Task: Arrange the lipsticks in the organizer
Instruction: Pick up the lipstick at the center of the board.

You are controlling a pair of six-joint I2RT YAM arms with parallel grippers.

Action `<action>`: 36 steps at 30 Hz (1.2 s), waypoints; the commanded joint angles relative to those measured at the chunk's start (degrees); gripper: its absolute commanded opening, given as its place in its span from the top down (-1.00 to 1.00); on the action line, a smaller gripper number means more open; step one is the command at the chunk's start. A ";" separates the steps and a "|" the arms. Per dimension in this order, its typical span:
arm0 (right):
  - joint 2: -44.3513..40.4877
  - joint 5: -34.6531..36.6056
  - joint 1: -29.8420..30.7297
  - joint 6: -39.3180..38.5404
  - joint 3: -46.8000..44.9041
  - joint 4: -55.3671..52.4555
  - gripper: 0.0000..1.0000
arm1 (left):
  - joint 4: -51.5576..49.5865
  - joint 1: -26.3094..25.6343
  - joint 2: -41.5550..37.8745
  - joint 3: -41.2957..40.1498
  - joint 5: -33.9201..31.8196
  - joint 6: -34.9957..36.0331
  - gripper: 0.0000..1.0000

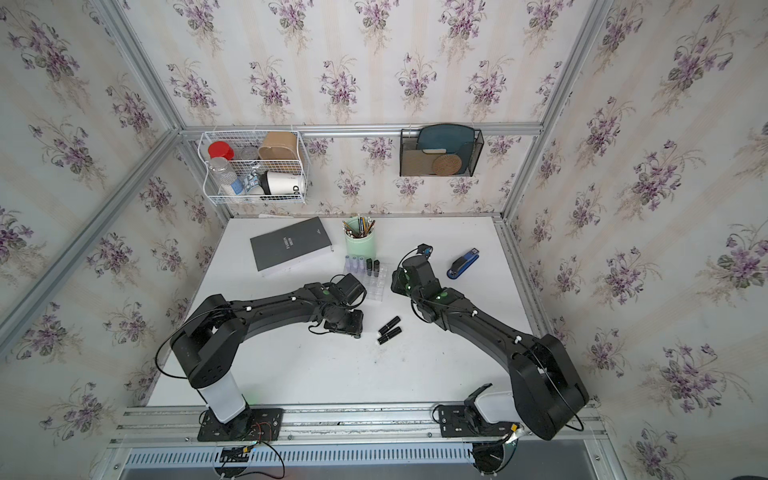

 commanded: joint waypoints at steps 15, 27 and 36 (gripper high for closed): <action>-0.56 0.38 0.03 0.46 -0.48 1.69 0.07 | -3.18 0.16 4.98 2.80 0.57 1.34 0.31; -0.61 -5.61 0.06 -0.53 -0.49 0.74 0.08 | -1.29 1.80 0.04 -0.17 3.63 4.94 0.70; 0.14 -35.34 0.06 0.97 0.80 -0.10 -0.05 | 27.65 2.48 -24.01 -17.45 5.47 16.00 0.72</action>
